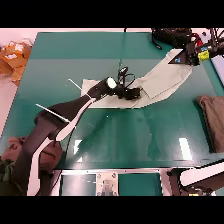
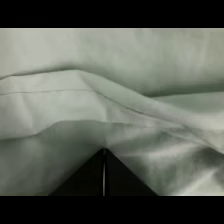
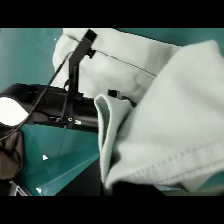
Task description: Fold the shirts.
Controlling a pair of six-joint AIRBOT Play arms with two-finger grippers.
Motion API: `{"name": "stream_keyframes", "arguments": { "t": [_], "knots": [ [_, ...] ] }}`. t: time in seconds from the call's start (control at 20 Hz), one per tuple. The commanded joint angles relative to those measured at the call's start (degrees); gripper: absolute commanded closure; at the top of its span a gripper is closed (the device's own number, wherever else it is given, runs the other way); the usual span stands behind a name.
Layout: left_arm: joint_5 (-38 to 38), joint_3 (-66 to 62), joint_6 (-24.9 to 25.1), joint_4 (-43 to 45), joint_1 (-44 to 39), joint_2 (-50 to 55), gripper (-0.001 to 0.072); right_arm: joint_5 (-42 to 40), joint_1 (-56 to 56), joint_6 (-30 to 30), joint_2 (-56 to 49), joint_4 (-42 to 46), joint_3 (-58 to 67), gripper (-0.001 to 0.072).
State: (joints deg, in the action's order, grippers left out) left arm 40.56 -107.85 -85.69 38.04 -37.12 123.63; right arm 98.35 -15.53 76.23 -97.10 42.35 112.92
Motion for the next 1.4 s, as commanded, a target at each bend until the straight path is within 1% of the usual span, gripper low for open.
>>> {"name": "stream_keyframes", "arguments": {
  "t": [0.0,0.1,0.15,0.35,0.45,0.55,0.65,0.8,0.85,0.9,0.95,1.0,1.05,1.1,1.2,1.3,1.35],
  "knots": [
    [1.46,-0.07,0.44,-3.87,1.25,-0.42,0.0688,-0.87,1.14,0.33,0.11,0.11,0.15,0.0691],
    [8.68,-0.31,3.98,-3.63,5.22,-2.67,0.0688,-0.87,1.27,0.42,0.15,-0.50,0.15,0.0690],
    [13.97,-1.03,4.79,-2.73,7.87,-4.13,0.0688,-0.94,1.55,1.64,0.15,-0.68,0.15,0.0691],
    [34.64,-7.96,4.96,2.60,19.17,-8.85,0.0688,-2.49,7.02,5.01,0.13,-1.01,0.11,0.0691],
    [41.20,-10.34,4.98,3.08,25.05,-11.78,0.0688,-6.73,12.31,7.98,0.13,-0.98,-0.31,0.0691],
    [43.74,-10.34,5.22,3.13,30.05,-14.69,0.0687,-14.53,18.86,10.51,-0.07,0.02,-1.95,0.0691],
    [44.59,-10.29,5.22,3.08,34.32,-16.57,0.0687,-24.09,26.47,14.05,-1.68,2.95,-4.24,0.0690],
    [45.31,-10.29,5.22,2.89,39.19,-17.59,0.0687,-38.73,38.58,18.10,-8.63,3.41,-5.53,0.0690],
    [46.10,-10.29,5.25,2.89,40.26,-17.62,0.0687,-45.75,42.93,19.10,-11.72,3.19,-5.53,0.0689],
    [46.77,-10.29,5.55,2.89,41.00,-17.62,0.0687,-53.72,46.99,19.41,-14.58,2.69,-5.53,0.0568],
    [47.30,-10.29,6.75,2.89,41.48,-17.62,0.0688,-60.22,50.23,19.39,-16.79,1.90,-5.53,0.0313],
    [47.82,-10.29,7.06,2.91,41.88,-17.62,0.0688,-64.43,52.09,19.39,-18.14,1.79,-5.53,0.0202],
    [48.54,-10.29,7.30,2.93,41.88,-17.62,0.0688,-65.24,52.41,19.39,-18.53,1.97,-5.53,0.0207],
    [49.40,-10.29,7.34,2.93,41.88,-17.62,0.0688,-63.25,51.06,19.39,-18.10,2.75,-5.53,0.0228],
    [50.62,-10.29,7.96,2.93,41.86,-17.62,0.0688,-54.88,45.64,19.39,-16.20,3.39,-5.53,0.0228],
    [50.84,-10.29,8.04,2.95,41.88,-17.62,0.0688,-44.33,37.99,19.37,-14.01,5.35,-5.53,0.0228],
    [50.84,-10.27,8.04,2.95,41.88,-17.62,0.0687,-39.69,34.49,19.39,-13.07,7.39,-5.53,0.0269]
  ]
}}
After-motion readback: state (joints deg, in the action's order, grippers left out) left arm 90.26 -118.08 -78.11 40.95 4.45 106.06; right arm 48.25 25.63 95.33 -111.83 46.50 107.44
